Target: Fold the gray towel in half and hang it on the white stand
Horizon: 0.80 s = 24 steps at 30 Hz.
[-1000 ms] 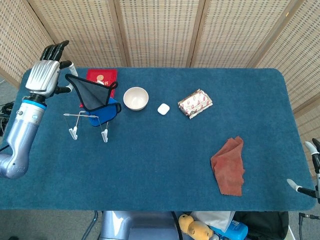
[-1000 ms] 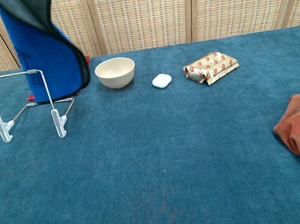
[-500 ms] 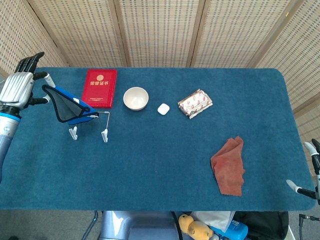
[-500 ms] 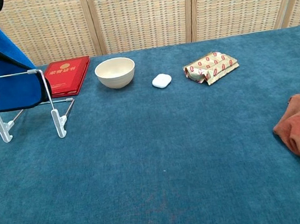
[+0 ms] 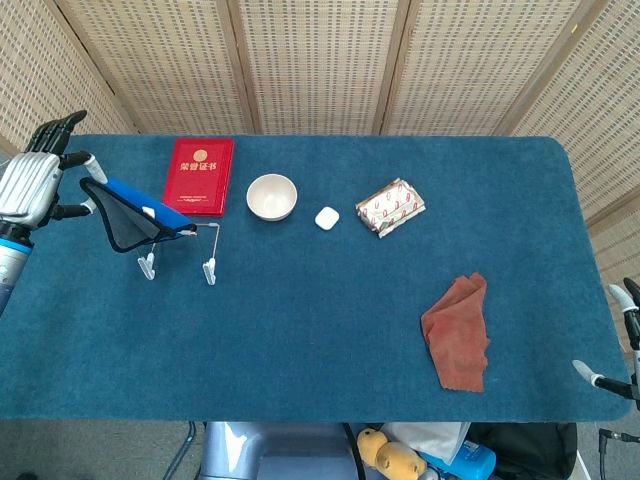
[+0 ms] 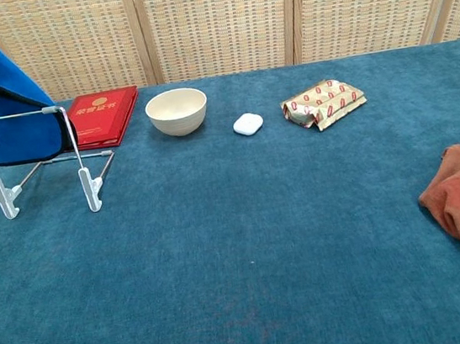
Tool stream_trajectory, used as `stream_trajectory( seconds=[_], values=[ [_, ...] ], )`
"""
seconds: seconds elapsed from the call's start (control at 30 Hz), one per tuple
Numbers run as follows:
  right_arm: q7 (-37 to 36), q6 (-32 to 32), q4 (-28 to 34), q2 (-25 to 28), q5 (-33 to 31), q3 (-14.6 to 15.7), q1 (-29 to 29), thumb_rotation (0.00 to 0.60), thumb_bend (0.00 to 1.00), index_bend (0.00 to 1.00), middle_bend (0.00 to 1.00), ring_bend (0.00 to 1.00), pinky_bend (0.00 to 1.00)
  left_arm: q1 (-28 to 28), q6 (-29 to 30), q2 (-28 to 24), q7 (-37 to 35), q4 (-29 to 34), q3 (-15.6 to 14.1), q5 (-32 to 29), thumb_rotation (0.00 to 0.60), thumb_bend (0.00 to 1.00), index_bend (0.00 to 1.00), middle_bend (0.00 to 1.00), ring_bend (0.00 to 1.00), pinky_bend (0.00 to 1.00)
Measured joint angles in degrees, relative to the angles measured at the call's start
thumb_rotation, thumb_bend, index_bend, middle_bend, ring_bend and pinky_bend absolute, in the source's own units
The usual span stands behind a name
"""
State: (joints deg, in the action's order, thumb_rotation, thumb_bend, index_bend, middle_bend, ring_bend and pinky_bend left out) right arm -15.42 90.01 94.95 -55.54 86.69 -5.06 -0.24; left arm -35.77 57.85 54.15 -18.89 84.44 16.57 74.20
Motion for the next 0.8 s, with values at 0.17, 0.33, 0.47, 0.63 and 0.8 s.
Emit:
stream_trajectory(
  seconds=[0.17, 0.33, 0.47, 0.63, 0.8],
  values=[
    [-0.2, 0.1, 0.0, 0.1, 0.2, 0.1, 0.0, 0.600, 0.00, 0.00, 0.00, 0.00, 0.00, 1.6, 1.5, 0.7, -1.6, -0.5, -2.7, 3.6, 0.600, 0.67, 0.82, 0.00, 0.00, 0.00],
    [-0.6, 0.4, 0.0, 0.2, 0.2, 0.1, -0.2, 0.600, 0.00, 0.00, 0.00, 0.00, 0.00, 2.9, 2.7, 1.9, -3.1, -1.7, -5.0, 6.2, 0.600, 0.67, 0.82, 0.00, 0.00, 0.00],
    [-0.9, 0.5, 0.0, 0.3, 0.1, 0.0, -0.2, 0.600, 0.00, 0.00, 0.00, 0.00, 0.00, 3.9, 4.0, 2.9, -4.8, -3.2, -6.4, 8.1, 0.600, 0.67, 0.82, 0.00, 0.00, 0.00],
    [-1.2, 0.6, 0.0, 0.4, 0.1, 0.1, -0.3, 0.600, 0.00, 0.00, 0.00, 0.00, 0.00, 4.6, 4.4, 4.2, -6.1, -5.9, -8.5, 10.5, 0.600, 0.67, 0.82, 0.00, 0.00, 0.00],
    [-1.5, 0.7, -0.1, 0.5, 0.1, 0.0, -0.4, 0.600, 0.00, 0.00, 0.00, 0.00, 0.00, 5.1, 4.3, 6.6, -6.3, -9.1, -10.8, 12.1, 0.600, 0.67, 0.82, 0.00, 0.00, 0.00]
  ],
)
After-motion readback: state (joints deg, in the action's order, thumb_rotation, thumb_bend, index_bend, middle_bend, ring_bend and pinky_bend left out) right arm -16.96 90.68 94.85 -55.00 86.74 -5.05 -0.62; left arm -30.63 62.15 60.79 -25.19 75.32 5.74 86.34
